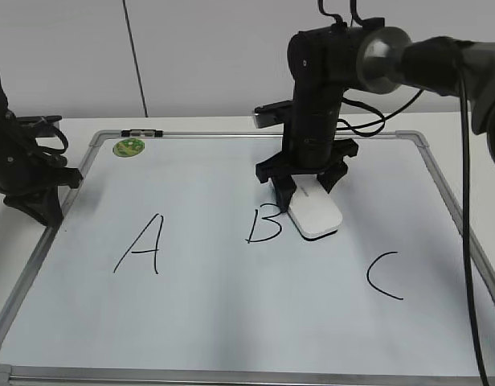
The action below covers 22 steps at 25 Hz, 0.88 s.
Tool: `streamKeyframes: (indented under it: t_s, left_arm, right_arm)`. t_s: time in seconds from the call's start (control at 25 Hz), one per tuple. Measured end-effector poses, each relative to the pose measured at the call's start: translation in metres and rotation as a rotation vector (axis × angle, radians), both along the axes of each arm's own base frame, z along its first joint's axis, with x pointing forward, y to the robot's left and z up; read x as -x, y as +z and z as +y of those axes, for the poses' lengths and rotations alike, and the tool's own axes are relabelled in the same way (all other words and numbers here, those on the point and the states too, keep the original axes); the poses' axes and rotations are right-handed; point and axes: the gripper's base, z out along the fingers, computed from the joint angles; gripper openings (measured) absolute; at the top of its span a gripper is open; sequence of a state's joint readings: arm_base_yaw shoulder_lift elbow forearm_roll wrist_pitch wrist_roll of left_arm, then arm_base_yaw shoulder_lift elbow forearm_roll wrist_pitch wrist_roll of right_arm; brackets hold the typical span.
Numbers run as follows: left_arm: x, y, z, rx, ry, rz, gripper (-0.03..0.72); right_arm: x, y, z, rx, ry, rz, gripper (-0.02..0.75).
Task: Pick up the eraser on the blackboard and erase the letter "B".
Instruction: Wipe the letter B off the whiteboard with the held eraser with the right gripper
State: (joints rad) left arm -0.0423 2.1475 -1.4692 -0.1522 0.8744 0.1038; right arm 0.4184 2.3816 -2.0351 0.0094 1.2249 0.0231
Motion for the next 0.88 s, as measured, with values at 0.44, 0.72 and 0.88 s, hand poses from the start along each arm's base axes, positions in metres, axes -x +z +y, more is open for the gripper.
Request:
streamKeyframes:
  t_s: [0.44,0.72,0.88]
  left_arm:
    - [0.0,0.0,0.0,0.0,0.0,0.0,0.041]
    - [0.0,0.0,0.0,0.0,0.0,0.0,0.041]
    - [0.0,0.0,0.0,0.0,0.0,0.0,0.041]
  right_arm:
    - [0.012,-0.005,0.028,0.028,0.074,0.0,0.503]
    - [0.037,-0.007,0.071,-0.01,0.155,0.024,0.502]
    - [0.053,-0.007,0.094,-0.008,0.212,0.024,0.502]
